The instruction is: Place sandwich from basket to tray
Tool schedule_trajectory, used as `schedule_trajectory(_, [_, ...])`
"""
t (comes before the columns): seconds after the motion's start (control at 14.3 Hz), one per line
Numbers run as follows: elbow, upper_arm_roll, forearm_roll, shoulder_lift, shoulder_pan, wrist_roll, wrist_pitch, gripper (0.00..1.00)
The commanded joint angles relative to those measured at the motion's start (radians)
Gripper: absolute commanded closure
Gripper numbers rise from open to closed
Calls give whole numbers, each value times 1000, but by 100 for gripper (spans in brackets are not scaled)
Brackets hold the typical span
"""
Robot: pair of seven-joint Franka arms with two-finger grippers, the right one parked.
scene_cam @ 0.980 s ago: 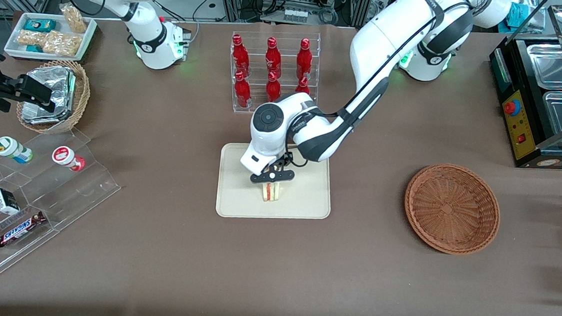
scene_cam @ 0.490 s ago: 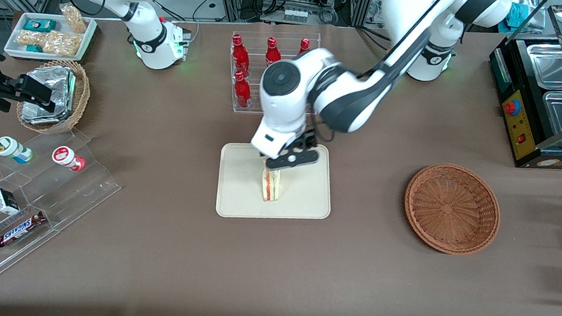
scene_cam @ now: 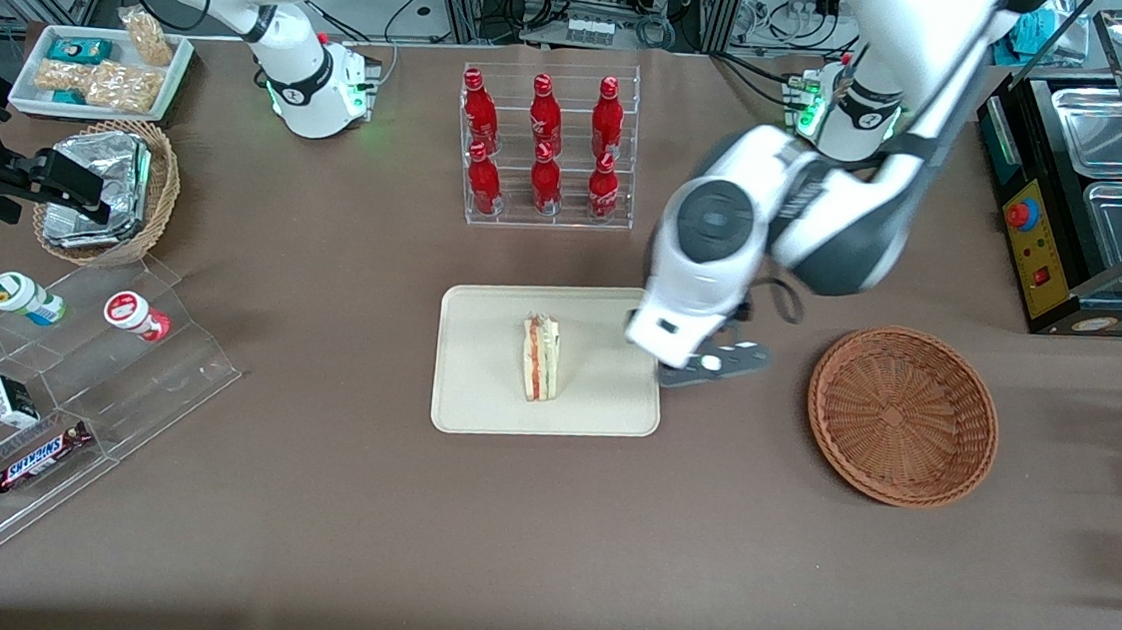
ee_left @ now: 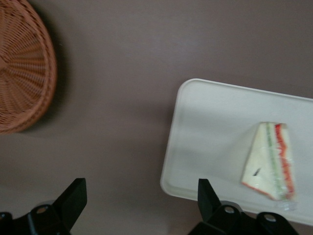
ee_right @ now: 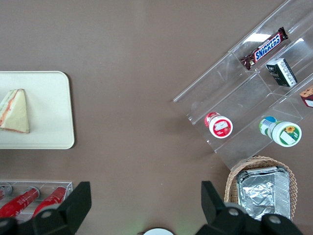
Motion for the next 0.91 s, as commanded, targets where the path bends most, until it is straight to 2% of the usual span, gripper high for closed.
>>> schedule_trajectory(0.0, [-199,-6,-39,-200,113,194,-24,0])
schedule_trajectory(0.35, [-199,-4,-40,-314,293,561,-205,0])
schedule_trajectory(0.63, [-162,-1,-43,-381,428,794,-267,0])
schedule_trajectory(0.7, [-154,13,-58,-400,439,819,-267,0])
schedule_trajectory(0.84, [-133,138,-121,-441,419,842,-262,0])
